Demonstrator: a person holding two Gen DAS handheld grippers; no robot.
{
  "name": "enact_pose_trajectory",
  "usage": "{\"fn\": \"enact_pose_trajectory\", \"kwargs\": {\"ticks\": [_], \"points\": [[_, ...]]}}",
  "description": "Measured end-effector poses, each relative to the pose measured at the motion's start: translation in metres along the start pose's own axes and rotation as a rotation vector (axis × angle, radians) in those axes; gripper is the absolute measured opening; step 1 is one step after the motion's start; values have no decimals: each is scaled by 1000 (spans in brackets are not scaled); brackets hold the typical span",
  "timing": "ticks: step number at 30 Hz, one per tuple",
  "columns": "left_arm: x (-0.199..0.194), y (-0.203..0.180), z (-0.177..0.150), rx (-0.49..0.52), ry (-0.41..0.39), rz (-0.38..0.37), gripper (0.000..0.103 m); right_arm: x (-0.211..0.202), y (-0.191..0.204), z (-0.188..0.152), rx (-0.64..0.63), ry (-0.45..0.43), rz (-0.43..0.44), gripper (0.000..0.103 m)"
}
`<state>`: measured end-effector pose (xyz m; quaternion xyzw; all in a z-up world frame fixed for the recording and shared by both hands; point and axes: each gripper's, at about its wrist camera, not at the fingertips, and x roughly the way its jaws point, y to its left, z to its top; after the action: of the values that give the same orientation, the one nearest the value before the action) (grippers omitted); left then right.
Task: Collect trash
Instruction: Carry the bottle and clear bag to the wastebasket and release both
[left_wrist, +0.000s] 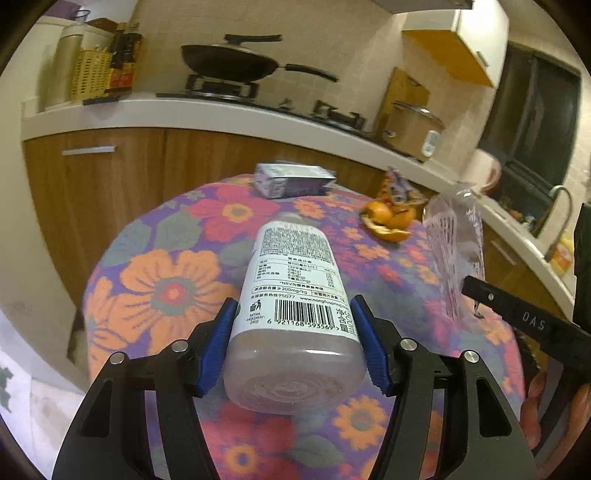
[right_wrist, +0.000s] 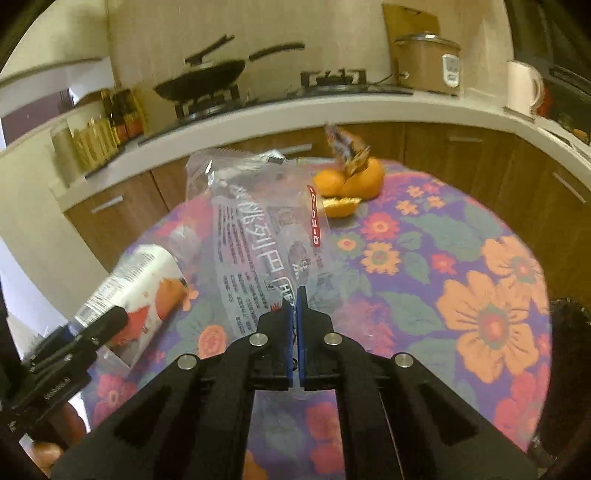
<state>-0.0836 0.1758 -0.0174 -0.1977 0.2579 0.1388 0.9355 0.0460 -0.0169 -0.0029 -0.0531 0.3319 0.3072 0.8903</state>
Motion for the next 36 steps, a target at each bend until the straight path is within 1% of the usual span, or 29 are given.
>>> {"fn": "enact_pose_trajectory", "kwargs": {"ticks": [5, 9, 15, 16, 19, 21, 24, 26, 29, 31, 33, 36], "points": [[-7, -28, -1, 43, -15, -71, 60, -35, -25, -5, 36, -55, -31, 0], [-14, -66, -1, 121, -36, -133, 60, -58, -56, -10, 96, -84, -72, 0], [-10, -128, 4, 225, -44, -224, 60, -94, -118, -24, 203, -127, -178, 0], [-8, -142, 6, 241, -43, -249, 60, -100, -129, -26, 225, -133, -193, 0], [-1, -179, 11, 280, -37, -314, 60, -116, -167, -35, 285, -149, -264, 0], [4, -205, 11, 313, -36, -352, 60, -125, -196, -41, 323, -141, -328, 0], [18, -248, 9, 348, -2, -421, 60, -133, -225, -50, 362, -126, -401, 0], [32, -280, 3, 370, 46, -463, 60, -133, -247, -60, 400, -94, -449, 0], [56, -315, -11, 400, 119, -497, 60, -126, -275, -74, 461, -30, -476, 0], [74, -332, -20, 416, 170, -512, 60, -120, -287, -85, 496, 12, -494, 0], [87, -350, -30, 440, 210, -530, 60, -112, -299, -98, 543, 44, -495, 0], [102, -368, -40, 465, 241, -547, 59, -105, -316, -111, 592, 81, -493, 0]]}}
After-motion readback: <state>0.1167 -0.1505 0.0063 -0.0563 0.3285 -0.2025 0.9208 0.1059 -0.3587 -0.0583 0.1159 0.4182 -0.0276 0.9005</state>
